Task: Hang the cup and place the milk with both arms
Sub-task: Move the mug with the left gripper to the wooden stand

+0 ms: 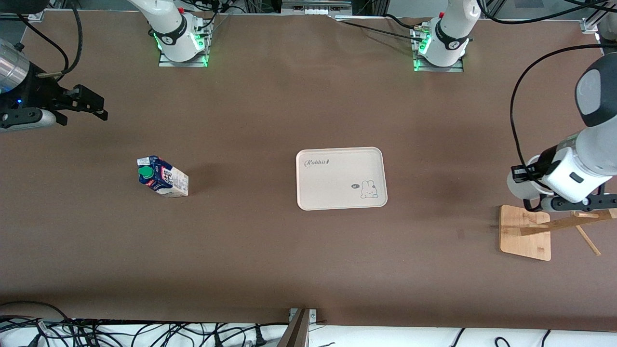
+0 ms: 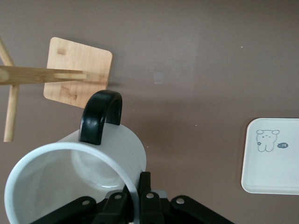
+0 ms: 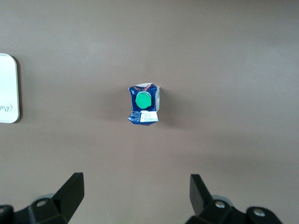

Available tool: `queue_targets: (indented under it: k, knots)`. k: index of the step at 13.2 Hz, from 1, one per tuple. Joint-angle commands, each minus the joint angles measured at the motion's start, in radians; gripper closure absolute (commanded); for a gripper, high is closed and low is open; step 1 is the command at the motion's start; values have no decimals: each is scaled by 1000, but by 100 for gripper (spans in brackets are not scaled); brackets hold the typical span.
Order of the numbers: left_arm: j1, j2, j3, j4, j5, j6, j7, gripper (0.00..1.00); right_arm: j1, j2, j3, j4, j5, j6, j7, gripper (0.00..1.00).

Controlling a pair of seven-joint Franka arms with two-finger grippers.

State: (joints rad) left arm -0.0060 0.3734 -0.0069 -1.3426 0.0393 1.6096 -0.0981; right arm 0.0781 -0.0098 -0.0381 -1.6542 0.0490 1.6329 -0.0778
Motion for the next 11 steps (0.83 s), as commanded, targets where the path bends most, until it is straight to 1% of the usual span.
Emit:
queue_targets:
  k: [1,3,7,11]
  knots:
    - [38,16,-15,42,-12,-34,61,100,0,39,1,60,-24,-31,16,0]
    - [43,31,-12,84,-10,-36,64,100,-1,53,0,68,-38,-31,16,0]
    - [76,51,-11,111,-12,-30,66,100,-5,71,-3,68,-37,-27,18,0]
    - [90,68,-11,141,-12,-24,69,100,-6,68,-6,70,-40,-28,23,0]
